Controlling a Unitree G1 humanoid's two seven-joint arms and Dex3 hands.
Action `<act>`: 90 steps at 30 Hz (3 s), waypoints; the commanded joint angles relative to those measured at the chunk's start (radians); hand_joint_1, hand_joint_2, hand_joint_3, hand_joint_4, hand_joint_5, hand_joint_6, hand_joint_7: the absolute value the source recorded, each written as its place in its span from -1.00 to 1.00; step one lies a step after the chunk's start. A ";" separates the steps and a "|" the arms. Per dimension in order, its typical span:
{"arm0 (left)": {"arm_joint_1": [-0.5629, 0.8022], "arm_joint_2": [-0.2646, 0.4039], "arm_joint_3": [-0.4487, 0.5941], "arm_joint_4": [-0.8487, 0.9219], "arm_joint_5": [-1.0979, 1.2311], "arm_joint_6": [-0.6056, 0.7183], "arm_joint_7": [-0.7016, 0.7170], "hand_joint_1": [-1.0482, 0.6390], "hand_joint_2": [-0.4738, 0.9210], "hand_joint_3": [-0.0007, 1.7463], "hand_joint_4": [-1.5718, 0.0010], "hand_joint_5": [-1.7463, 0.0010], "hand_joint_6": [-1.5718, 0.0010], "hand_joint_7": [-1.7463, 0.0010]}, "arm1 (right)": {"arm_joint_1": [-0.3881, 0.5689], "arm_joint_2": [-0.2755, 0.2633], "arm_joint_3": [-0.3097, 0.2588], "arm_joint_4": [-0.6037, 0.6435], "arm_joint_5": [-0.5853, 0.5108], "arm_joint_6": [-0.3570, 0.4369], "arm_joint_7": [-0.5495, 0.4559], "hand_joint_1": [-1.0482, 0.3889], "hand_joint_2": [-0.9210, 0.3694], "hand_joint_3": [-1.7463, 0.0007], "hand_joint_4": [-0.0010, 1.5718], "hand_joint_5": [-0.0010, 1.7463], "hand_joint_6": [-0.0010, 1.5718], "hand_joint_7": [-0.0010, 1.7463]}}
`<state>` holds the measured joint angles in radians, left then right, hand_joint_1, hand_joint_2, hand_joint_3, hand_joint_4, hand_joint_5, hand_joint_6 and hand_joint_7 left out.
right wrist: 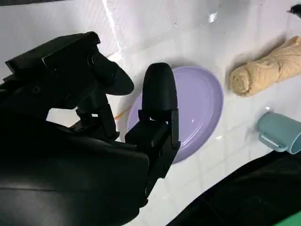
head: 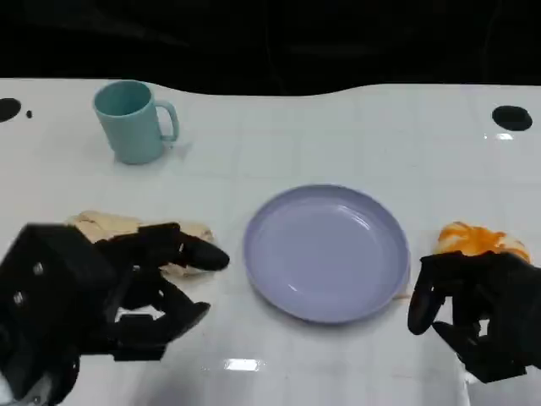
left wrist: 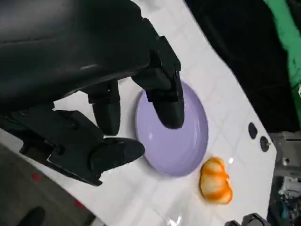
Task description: Grasp the towel on the left side of the plate with the left hand and place it into the plate.
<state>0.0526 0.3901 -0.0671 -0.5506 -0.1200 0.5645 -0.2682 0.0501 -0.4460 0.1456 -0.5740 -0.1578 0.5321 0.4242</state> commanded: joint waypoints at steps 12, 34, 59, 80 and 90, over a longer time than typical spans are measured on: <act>-0.117 0.233 -0.085 0.151 0.526 -0.347 -0.049 -0.22 1.00 -0.91 0.79 0.43 0.63 0.97 | -0.007 0.009 0.006 -0.009 -0.006 0.009 -0.005 0.48 -0.48 -0.21 -0.10 0.98 -0.12 0.62; -0.531 0.185 -0.367 0.749 0.872 -0.469 -0.154 -0.41 0.99 -1.00 0.58 0.76 0.61 0.99 | 0.004 0.020 0.001 -0.027 -0.001 0.031 -0.009 0.48 -0.50 -0.18 -0.11 0.98 -0.12 0.60; -0.740 -0.011 -0.448 1.488 0.880 -0.723 0.285 -0.05 1.00 -0.78 -0.11 -0.45 -0.17 0.23 | 0.012 0.018 0.000 -0.055 -0.003 0.049 -0.006 0.47 -0.47 -0.21 -0.10 0.98 -0.12 0.63; -0.614 -0.080 -0.335 1.015 0.835 -0.541 0.406 -0.05 0.47 0.07 -0.15 -1.00 0.26 -1.00 | 0.010 0.016 0.006 -0.058 -0.002 0.055 -0.004 0.48 -0.48 -0.20 -0.09 0.98 -0.12 0.63; -0.630 -0.163 -0.389 0.903 0.855 -0.575 0.402 -0.06 0.45 0.04 -0.14 -1.00 0.23 -1.00 | 0.013 0.014 0.009 -0.054 -0.003 0.043 -0.003 0.47 -0.47 -0.21 -0.08 0.98 -0.11 0.62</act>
<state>-0.5632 0.2453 -0.4397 0.3728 0.7205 -0.0114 0.1504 0.0612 -0.4211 0.1551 -0.6236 -0.1650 0.5838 0.4190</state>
